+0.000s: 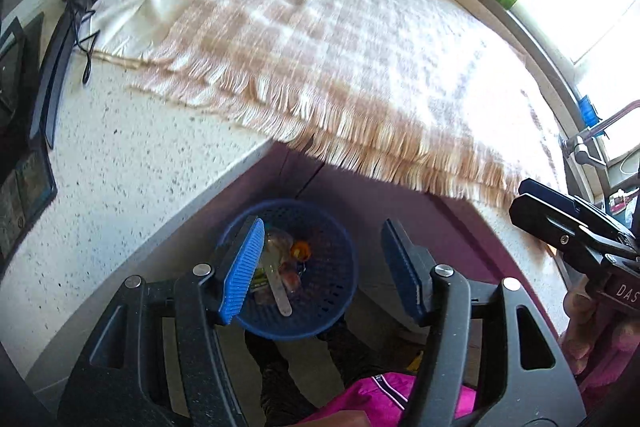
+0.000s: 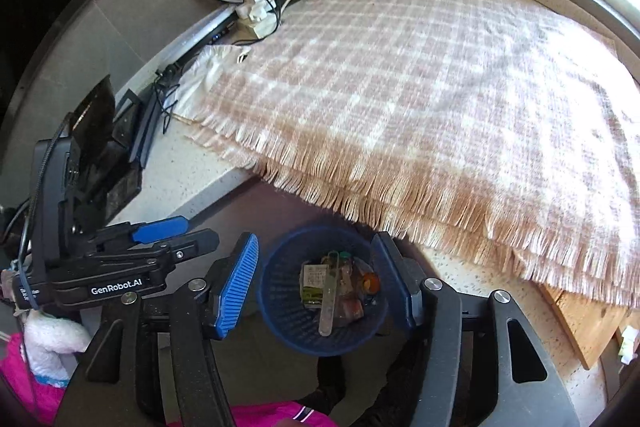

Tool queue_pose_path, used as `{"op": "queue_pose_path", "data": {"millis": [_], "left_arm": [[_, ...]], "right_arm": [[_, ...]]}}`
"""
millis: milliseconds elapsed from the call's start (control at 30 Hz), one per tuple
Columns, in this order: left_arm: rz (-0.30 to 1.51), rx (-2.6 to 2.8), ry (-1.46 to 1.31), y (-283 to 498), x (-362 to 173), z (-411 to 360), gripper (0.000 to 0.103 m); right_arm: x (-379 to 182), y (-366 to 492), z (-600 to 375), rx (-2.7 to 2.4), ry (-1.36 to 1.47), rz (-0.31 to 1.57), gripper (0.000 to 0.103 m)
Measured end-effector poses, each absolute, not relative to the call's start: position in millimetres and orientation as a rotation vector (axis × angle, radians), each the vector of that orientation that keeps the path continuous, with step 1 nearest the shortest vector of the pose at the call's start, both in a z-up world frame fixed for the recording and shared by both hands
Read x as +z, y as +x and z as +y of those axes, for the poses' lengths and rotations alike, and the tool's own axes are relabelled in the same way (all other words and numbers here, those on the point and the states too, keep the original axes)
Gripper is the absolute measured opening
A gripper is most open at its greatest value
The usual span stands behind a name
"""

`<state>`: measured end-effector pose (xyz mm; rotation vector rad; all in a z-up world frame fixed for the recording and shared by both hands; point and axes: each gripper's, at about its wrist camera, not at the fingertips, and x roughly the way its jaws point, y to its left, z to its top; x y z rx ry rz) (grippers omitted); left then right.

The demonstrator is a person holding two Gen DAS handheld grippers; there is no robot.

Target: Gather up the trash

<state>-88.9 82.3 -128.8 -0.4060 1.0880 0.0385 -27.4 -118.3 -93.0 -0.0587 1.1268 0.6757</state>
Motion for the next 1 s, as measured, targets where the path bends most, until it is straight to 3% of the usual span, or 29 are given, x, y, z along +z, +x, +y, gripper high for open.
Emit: {"op": "queue_pose_path", "data": {"millis": [267,400,500,733,833,1000], "left_arm": [[0.984,0.007,-0.338,-59,-78,66,0.064],[0.915,-0.001,-0.333,-44,-50,57,0.078],[0.855,-0.01,-0.314,-36,-30,47,0.079],[0.771,-0.016,-0.305,-26,5,30,0.1],[0.766,-0.001,-0.314,-23,13,28,0.102],[0.76,0.009,-0.326,-18,20,24,0.102]], "right_arm": [[-53,-2,-134,0.657,-0.011,1.039,0.062],[-36,11,-146,0.644,0.013,0.998,0.063],[-21,21,-155,0.638,0.027,0.96,0.063],[16,32,-176,0.633,0.051,0.849,0.073],[28,32,-182,0.635,0.06,0.808,0.079],[39,33,-187,0.642,0.072,0.775,0.079]]}}
